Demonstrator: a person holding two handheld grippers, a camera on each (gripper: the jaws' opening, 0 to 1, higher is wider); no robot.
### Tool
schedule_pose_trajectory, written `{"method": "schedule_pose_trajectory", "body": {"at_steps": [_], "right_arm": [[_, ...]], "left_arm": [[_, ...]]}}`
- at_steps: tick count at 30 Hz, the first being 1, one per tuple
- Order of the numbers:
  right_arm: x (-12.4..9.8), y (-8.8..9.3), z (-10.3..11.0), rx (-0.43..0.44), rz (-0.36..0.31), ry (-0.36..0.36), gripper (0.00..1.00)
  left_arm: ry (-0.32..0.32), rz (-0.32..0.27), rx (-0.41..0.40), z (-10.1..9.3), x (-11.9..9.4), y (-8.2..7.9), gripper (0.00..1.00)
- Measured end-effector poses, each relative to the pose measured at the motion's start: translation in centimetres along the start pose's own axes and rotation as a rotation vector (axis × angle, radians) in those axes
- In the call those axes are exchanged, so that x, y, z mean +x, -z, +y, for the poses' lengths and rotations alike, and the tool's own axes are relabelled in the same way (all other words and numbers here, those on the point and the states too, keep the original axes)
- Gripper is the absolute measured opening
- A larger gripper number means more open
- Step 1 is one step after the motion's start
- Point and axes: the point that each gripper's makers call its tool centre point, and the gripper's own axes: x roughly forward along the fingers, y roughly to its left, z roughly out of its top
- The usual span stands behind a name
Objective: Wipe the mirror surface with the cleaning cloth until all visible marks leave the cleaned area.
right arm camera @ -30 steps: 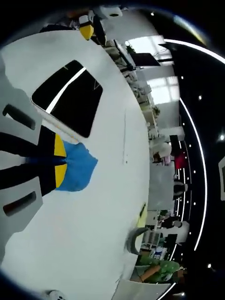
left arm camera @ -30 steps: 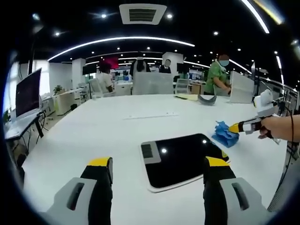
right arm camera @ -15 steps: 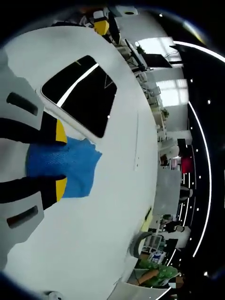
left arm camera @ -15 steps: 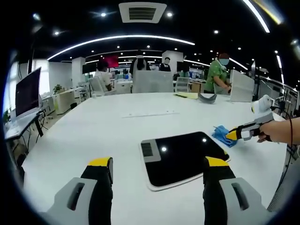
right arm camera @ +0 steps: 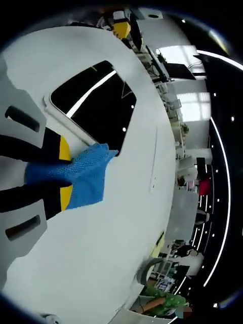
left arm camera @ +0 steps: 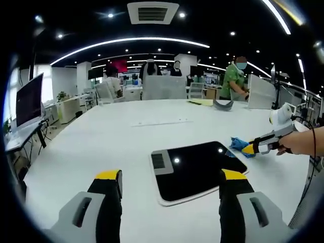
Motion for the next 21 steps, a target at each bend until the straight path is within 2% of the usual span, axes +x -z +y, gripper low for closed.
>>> {"method": "schedule_pose_trajectory", "body": {"at_steps": [5, 10, 16, 17, 19, 21], "right_arm": [[0.2, 0.0, -0.5, 0.041, -0.004, 0.0, 0.05], [0.1, -0.3, -0.4, 0.04, -0.005, -0.001, 0.04], [-0.1, -1.8, -0.5, 0.045, -0.051, -0.002, 0.03], [-1.8, -2.7, 1.2, 0.046, -0.062, -0.001, 0.03], [-2.6, -3.9, 1.9, 0.067, -0.09, -0.008, 0.03], [-2.5, -4.3, 2.0, 0.079, -0.106, -0.014, 0.03]], "left_arm": [[-0.002, 0.005, 0.005, 0.1, -0.1, 0.1, 0.78], [-0.005, 0.005, 0.009, 0.1, -0.1, 0.1, 0.78], [-0.006, 0.0, 0.013, 0.2, 0.0, 0.0, 0.78], [-0.006, -0.001, 0.013, 0.2, 0.0, 0.0, 0.78], [-0.007, -0.003, 0.016, 0.3, 0.0, 0.0, 0.78], [-0.009, -0.005, 0.018, 0.4, 0.0, 0.0, 0.78]]}}
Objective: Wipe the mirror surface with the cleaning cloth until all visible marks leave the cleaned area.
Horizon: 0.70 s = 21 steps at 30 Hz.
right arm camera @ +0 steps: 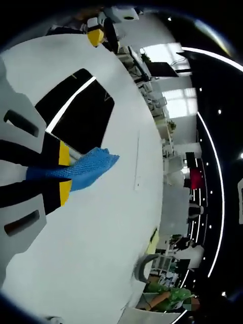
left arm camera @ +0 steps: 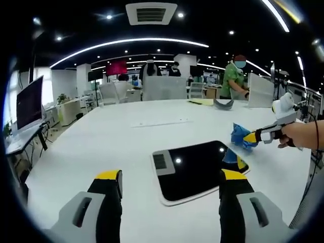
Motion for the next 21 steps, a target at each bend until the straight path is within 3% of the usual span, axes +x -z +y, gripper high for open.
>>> {"method": "schedule_pose_trajectory", "body": {"at_steps": [4, 10, 21], "right_arm": [[0.0, -1.7, 1.0, 0.048, -0.04, -0.027, 0.03], [0.9, -3.1, 3.9, 0.035, -0.05, -0.073, 0.03], [3.5, -3.9, 9.3, 0.008, -0.031, -0.161, 0.04]], "left_arm": [[-0.002, 0.0, 0.015, 0.1, 0.1, 0.1, 0.78], [0.0, -0.01, 0.046, 0.0, 0.1, -0.1, 0.78], [0.004, -0.016, 0.058, 0.1, 0.2, -0.2, 0.78]]}}
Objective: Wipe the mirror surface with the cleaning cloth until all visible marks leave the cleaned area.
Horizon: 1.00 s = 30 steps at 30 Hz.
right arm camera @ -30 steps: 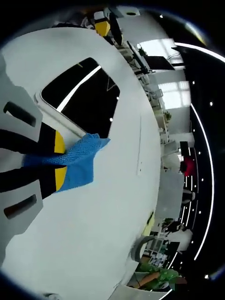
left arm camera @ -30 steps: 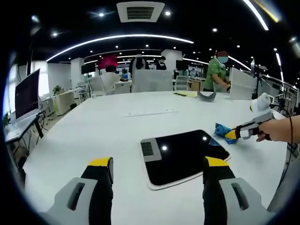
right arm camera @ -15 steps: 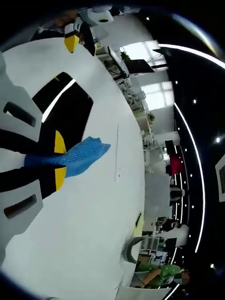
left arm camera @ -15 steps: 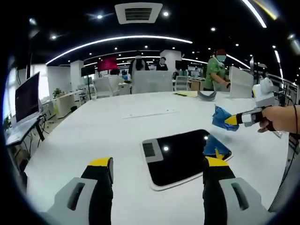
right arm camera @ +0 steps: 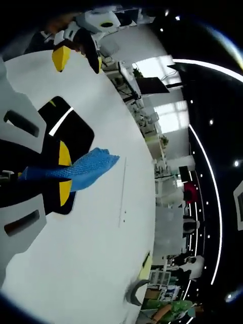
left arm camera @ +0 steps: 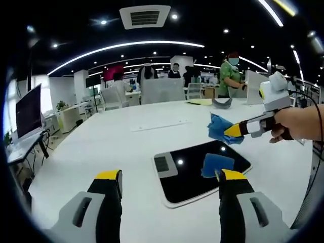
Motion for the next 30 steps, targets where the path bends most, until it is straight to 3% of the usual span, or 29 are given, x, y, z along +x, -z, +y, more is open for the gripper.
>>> {"method": "schedule_pose_trajectory", "body": {"at_steps": [6, 21, 30], "right_arm": [[1.7, -0.3, 1.6, -0.005, 0.011, -0.028, 0.04], [4.4, -0.7, 3.2, -0.028, 0.041, -0.04, 0.04], [6.9, -1.0, 6.5, -0.016, 0.064, -0.071, 0.04]], "left_arm": [[0.0, 0.001, -0.002, 0.0, -0.1, 0.0, 0.78], [0.002, 0.004, -0.012, 0.1, -0.1, 0.2, 0.78], [-0.019, 0.006, -0.002, 0.8, 0.0, 0.3, 0.78]]}}
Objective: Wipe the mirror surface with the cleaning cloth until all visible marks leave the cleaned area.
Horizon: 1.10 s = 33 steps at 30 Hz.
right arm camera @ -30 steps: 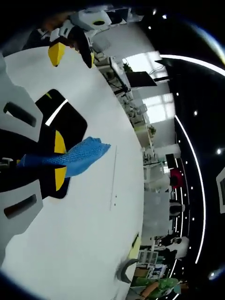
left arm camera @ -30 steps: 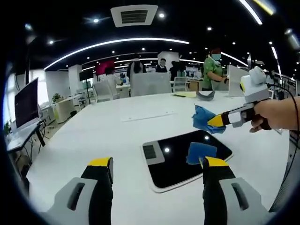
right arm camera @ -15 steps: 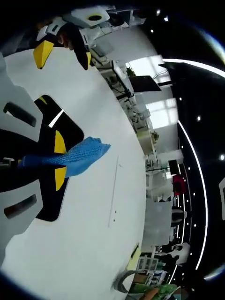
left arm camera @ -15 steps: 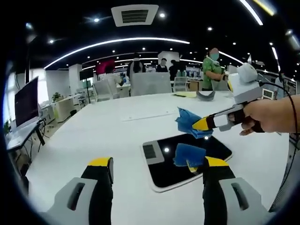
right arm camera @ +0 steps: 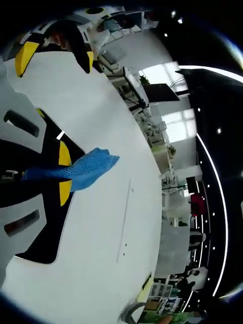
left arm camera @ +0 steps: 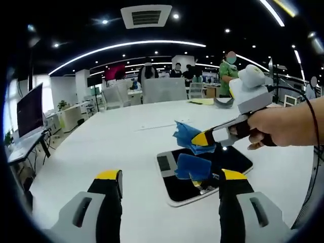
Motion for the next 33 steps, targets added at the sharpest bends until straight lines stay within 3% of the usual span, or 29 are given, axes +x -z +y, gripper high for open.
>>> {"method": "schedule_pose_trajectory", "body": {"at_steps": [6, 18, 28, 33], "right_arm": [[2.3, -0.1, 0.8, 0.012, 0.026, -0.004, 0.04], [4.7, 0.9, 2.2, 0.031, 0.073, -0.014, 0.04], [5.4, 2.3, 2.4, 0.193, 0.082, -0.017, 0.04], [5.5, 2.2, 2.3, 0.198, 0.076, -0.014, 0.04]], "left_arm": [[0.002, 0.005, -0.013, 0.0, 0.1, 0.2, 0.78], [-0.001, 0.005, -0.043, 0.3, 0.1, 0.3, 0.78], [-0.005, 0.012, -0.057, 0.5, -0.1, 0.6, 0.78], [-0.003, 0.018, -0.054, 0.4, 0.0, 0.7, 0.78]]}}
